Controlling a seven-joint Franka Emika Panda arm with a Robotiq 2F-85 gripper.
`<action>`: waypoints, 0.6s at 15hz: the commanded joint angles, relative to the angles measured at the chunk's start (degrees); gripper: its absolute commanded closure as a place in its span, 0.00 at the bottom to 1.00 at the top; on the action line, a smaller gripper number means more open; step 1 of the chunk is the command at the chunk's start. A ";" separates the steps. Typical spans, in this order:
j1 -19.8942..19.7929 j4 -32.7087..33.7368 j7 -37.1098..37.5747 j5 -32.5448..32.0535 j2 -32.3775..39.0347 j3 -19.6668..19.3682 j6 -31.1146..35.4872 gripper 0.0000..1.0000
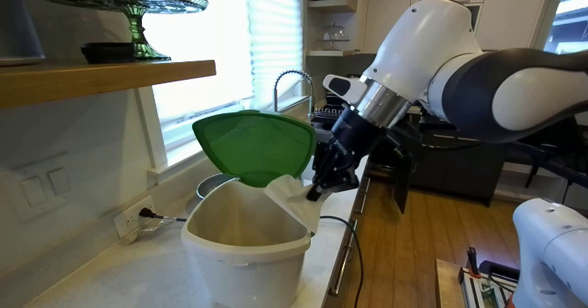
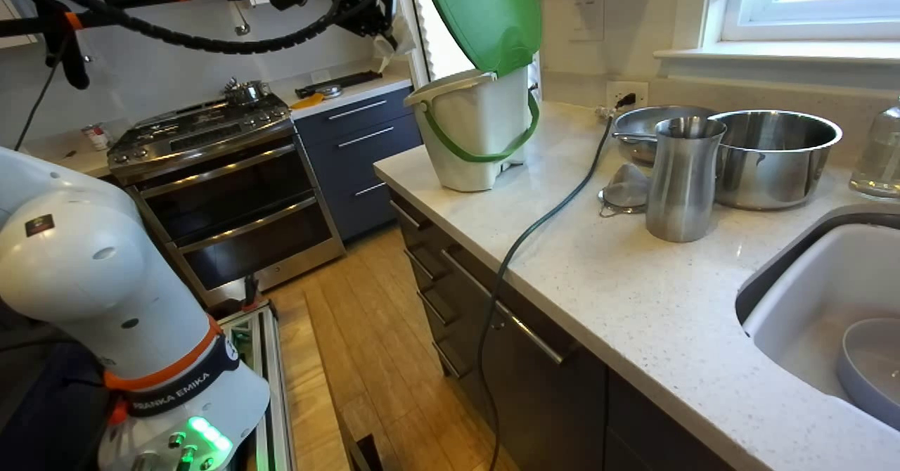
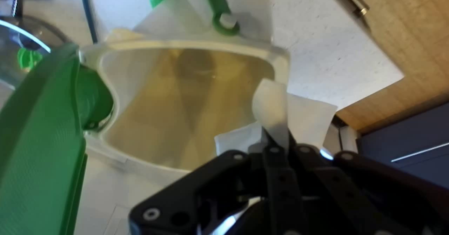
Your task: Open the waste bin lid, pick up the serviette tissue on the table and put it in the waste bin and then close then waste bin lid
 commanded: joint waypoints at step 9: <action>-0.96 -2.24 6.92 -7.05 11.14 0.24 24.94 0.37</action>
